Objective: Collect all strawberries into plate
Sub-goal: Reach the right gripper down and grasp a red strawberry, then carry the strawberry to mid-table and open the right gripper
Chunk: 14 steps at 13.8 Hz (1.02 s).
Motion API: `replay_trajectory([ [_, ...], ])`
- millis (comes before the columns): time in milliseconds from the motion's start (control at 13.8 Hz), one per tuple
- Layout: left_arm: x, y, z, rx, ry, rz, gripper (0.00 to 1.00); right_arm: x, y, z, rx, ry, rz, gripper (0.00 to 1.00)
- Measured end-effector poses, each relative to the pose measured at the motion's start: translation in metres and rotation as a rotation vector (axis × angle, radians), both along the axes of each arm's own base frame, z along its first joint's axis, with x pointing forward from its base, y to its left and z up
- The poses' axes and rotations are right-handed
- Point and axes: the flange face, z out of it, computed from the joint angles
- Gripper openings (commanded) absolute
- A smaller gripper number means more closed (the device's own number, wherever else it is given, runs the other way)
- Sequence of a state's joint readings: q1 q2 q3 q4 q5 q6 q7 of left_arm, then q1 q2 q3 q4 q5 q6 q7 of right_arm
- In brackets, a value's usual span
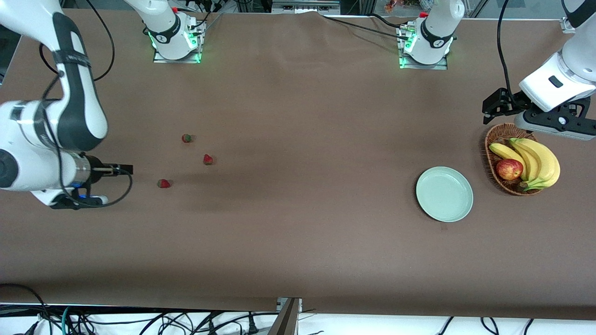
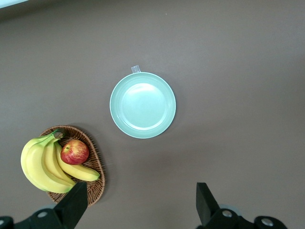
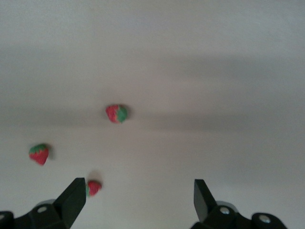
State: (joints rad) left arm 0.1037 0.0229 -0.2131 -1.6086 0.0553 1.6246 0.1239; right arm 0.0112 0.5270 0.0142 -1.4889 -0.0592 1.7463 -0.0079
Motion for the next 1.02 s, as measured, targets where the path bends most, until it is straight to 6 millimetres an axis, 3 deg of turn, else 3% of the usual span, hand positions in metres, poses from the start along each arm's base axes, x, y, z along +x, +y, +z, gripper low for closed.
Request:
replay_trajectory([
  [145, 0.0, 0.0, 0.0, 0.0, 0.0, 0.0, 1.0, 0.001, 0.005, -0.041, 0.005, -0.033, 0.011, 1.0],
  [363, 0.0, 0.0, 0.0, 0.0, 0.0, 0.001, 1.0, -0.013, 0.006, -0.091, 0.011, -0.058, 0.018, 1.0],
  [726, 0.0, 0.001, 0.0, 0.0, 0.001, 0.001, 1.0, -0.027, 0.028, -0.125, 0.018, -0.116, 0.041, 1.0],
  [1017, 0.0, 0.001, 0.0, 0.0, 0.001, 0.002, 1.0, -0.027, 0.039, -0.146, 0.022, -0.148, 0.047, 1.0],
])
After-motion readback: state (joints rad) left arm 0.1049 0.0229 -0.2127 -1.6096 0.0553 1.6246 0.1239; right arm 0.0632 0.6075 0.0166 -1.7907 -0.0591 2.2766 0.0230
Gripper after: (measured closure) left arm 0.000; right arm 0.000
